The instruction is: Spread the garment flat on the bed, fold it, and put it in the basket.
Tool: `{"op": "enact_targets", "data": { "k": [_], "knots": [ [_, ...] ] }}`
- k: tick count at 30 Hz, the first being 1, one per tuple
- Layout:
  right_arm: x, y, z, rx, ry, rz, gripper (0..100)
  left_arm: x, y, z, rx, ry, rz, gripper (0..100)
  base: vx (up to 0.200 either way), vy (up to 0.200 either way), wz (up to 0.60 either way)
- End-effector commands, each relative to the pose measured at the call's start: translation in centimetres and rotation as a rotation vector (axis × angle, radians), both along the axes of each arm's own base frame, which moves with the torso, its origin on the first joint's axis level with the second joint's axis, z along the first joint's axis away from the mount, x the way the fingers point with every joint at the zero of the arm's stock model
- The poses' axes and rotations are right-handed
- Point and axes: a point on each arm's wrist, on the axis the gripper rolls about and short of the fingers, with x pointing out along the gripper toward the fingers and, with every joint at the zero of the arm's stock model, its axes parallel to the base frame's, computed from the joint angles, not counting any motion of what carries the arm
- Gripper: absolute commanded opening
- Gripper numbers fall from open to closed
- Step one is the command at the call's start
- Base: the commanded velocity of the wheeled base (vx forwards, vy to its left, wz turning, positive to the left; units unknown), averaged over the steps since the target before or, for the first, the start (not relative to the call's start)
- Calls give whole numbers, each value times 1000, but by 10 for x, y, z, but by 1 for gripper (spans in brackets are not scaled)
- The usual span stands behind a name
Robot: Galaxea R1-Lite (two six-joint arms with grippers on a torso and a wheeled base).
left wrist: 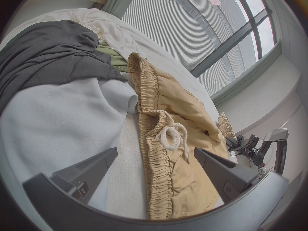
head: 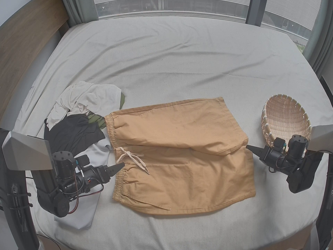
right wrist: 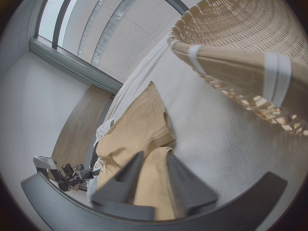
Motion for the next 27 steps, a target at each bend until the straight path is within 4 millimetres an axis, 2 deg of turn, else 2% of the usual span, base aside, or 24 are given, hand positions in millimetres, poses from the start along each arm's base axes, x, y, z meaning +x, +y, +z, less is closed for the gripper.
{"op": "enact_targets", "data": {
  "k": [1, 6, 10, 13, 21, 27],
  "knots": [
    [-17, 17, 33, -3, -71, 41, 100, -18, 2, 8, -5, 24, -6, 100, 0, 0, 0],
    [-29, 24, 60, -4, -146, 64, 100, -51, 5, 10, 7, 105, -17, 100, 0, 0, 0],
    [-41, 23, 67, -5, -152, 64, 100, -73, 8, 3, 10, 203, -38, 100, 0, 0, 0],
    [-51, 21, 66, -44, -159, 60, 100, -82, 10, -1, -17, 249, -91, 100, 0, 0, 0],
    [-79, 16, 75, -92, -179, 23, 100, -78, 0, -7, -31, 272, -132, 100, 0, 0, 0],
    [-86, 10, 73, -95, -163, 1, 100, -69, -1, -16, -30, 282, -128, 100, 0, 0, 0]
  ]
}}
